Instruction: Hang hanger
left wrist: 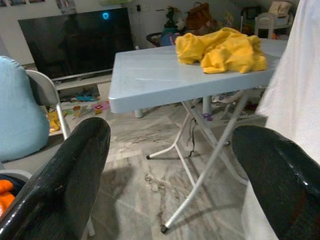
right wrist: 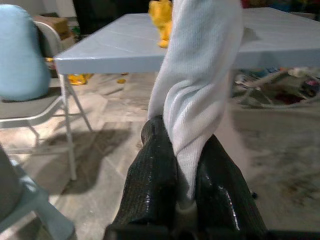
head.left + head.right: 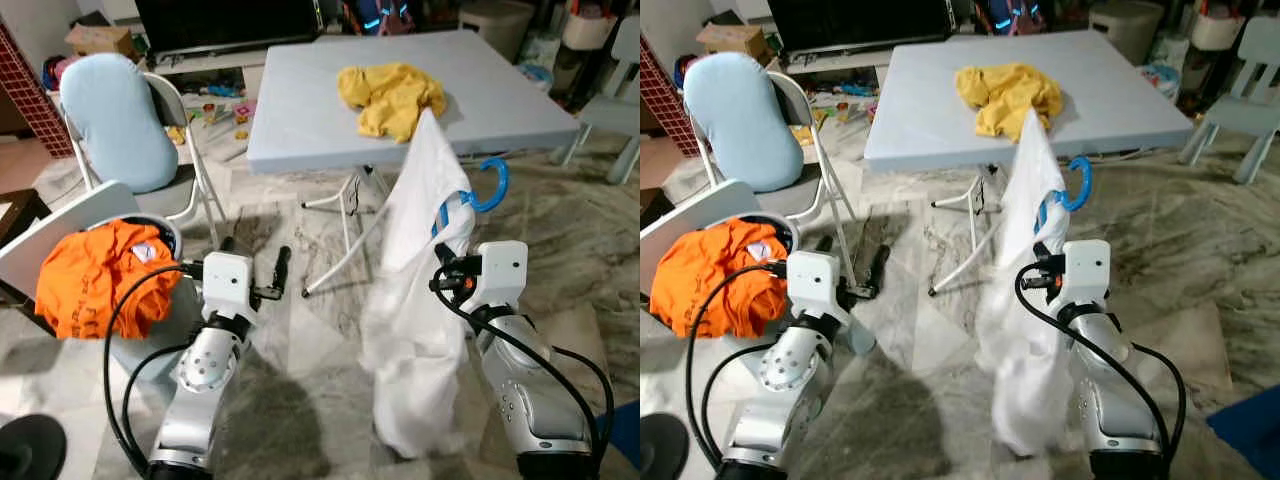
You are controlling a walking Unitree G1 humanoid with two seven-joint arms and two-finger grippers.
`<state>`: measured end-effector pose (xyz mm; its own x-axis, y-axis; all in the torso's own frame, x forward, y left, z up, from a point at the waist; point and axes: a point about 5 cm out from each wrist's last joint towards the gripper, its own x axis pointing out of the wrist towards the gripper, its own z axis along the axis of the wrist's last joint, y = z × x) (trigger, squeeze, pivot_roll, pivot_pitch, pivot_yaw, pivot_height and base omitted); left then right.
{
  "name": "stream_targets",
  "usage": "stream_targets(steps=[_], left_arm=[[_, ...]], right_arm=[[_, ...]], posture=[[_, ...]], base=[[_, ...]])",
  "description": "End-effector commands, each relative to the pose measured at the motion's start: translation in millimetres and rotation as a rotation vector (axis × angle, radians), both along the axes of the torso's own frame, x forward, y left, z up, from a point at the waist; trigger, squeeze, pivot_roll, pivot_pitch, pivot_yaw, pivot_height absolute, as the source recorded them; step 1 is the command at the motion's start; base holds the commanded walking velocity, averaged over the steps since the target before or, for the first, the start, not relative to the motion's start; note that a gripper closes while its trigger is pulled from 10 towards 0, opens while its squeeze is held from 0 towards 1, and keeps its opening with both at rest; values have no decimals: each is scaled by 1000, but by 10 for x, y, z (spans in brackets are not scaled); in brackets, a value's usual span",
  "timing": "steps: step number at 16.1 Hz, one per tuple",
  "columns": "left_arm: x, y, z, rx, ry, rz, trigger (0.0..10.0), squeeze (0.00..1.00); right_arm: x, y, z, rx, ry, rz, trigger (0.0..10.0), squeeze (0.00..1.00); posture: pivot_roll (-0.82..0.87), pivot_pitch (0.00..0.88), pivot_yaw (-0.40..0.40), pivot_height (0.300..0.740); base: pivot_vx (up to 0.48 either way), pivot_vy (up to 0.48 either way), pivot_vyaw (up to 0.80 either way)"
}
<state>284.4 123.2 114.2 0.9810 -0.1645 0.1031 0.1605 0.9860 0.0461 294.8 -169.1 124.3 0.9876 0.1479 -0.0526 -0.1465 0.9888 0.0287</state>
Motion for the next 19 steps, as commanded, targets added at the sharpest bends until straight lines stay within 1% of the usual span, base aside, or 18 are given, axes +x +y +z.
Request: stream_targets(steps=[1,4,5,8,9,10,12,15,17,19], left_arm=[[1,103,0,22,8,35,10000,0],[1,100,-4,25,11,40,10000,0],[1,101,-7,27,12,45,10000,0],[2,86,-25,35,23,41,10000,0],[4,85,-28,37,25,44,10000,0],[7,104,-34,43,27,72,10000,0],[10,103,-33,58,16,77,10000,0],[5,93,-74,66,37,70,10000,0],[9,107,-81,75,38,72,10000,0],[31,143,-89,87,41,80,10000,0]], right_arm=[[5,171,94,32,-55,76,10000,0],[-10,207,100,43,-59,98,10000,0],[-19,232,108,33,-65,127,10000,0],[-28,239,107,36,-66,138,10000,0],[-32,235,104,37,-65,141,10000,0],[-39,237,105,30,-66,155,10000,0],[-53,237,105,24,-65,182,10000,0],[-87,200,97,-57,-55,328,10000,0],[-107,168,91,-67,-35,400,10000,0],[-110,129,99,-86,-22,444,10000,0]], posture=[[-30,53,49,740],[-32,52,48,740],[-33,53,47,740],[-36,56,47,740],[-37,56,46,740],[-37,56,46,740],[-36,58,44,740],[-33,58,42,740],[-31,60,39,740],[-31,60,39,740]], base=[[398,0,0],[404,0,0],[405,0,0],[386,0,0],[277,0,0],[0,0,0],[0,0,0],[0,0,781],[0,0,788],[0,0,788]])
